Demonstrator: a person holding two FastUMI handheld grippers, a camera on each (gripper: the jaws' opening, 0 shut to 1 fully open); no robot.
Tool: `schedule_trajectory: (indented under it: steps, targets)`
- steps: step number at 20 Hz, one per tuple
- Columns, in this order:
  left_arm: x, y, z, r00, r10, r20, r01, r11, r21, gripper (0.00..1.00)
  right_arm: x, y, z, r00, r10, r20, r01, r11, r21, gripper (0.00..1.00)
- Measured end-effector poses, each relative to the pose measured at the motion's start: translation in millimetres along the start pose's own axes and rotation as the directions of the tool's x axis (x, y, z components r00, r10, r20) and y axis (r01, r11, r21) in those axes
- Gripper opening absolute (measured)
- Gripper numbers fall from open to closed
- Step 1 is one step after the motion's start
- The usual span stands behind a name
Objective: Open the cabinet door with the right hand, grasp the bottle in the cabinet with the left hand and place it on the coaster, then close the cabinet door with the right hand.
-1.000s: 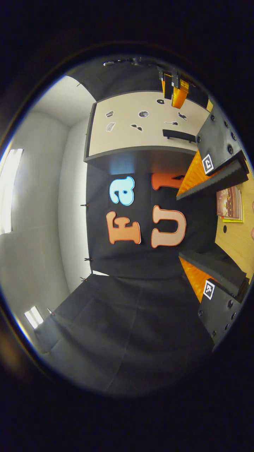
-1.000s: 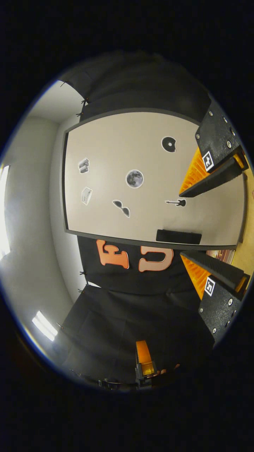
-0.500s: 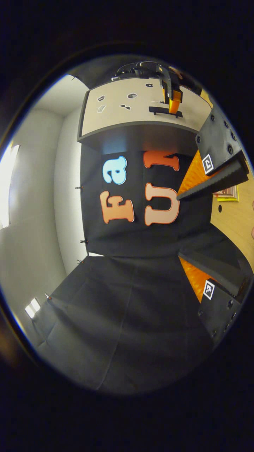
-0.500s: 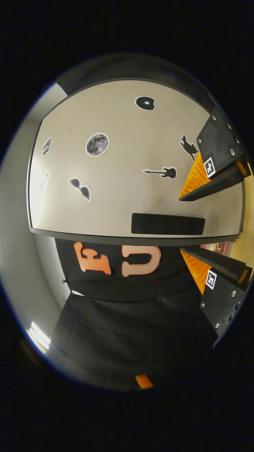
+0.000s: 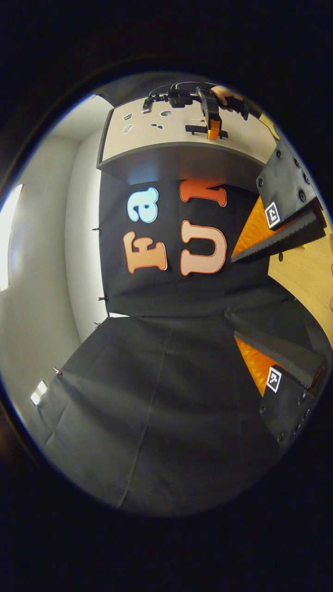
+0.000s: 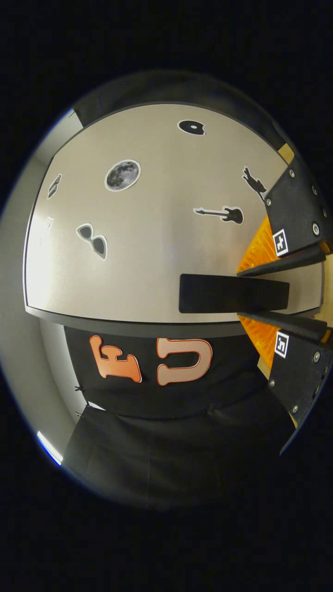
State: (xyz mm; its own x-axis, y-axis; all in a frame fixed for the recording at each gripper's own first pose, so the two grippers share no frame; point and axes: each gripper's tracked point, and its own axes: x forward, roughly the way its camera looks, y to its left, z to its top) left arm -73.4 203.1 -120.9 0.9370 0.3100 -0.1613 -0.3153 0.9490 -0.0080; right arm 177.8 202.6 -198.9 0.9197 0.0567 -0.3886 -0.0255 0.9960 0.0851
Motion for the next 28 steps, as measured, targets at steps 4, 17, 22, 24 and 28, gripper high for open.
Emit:
schedule_trajectory:
  steps: [4,17,22,24,28]
  targets:
    - [-20,6,2,1.000,-0.009,-0.018,0.009,1.000,-0.004,0.93,0,-2,-2,0.999,-0.008,-0.044,0.010,0.999,0.044,0.30]
    - [-67,-38,10,0.994,-0.112,-0.003,0.112,0.994,-0.003,0.90,-35,0,2,0.988,0.150,-0.040,-0.147,0.987,0.059,0.17]
    - [-57,-80,-9,0.984,-0.170,-0.045,0.170,0.985,-0.013,0.93,-67,-4,2,0.976,0.220,0.002,-0.220,0.974,0.048,0.17]
    - [-54,-98,-14,0.980,-0.193,-0.054,0.193,0.981,-0.010,0.93,-73,-7,3,0.971,0.238,0.019,-0.238,0.971,0.036,0.17]
    - [-51,-140,-17,0.967,-0.251,-0.050,0.251,0.968,-0.011,0.96,-87,-15,7,0.963,0.259,0.080,-0.262,0.964,0.041,0.17]
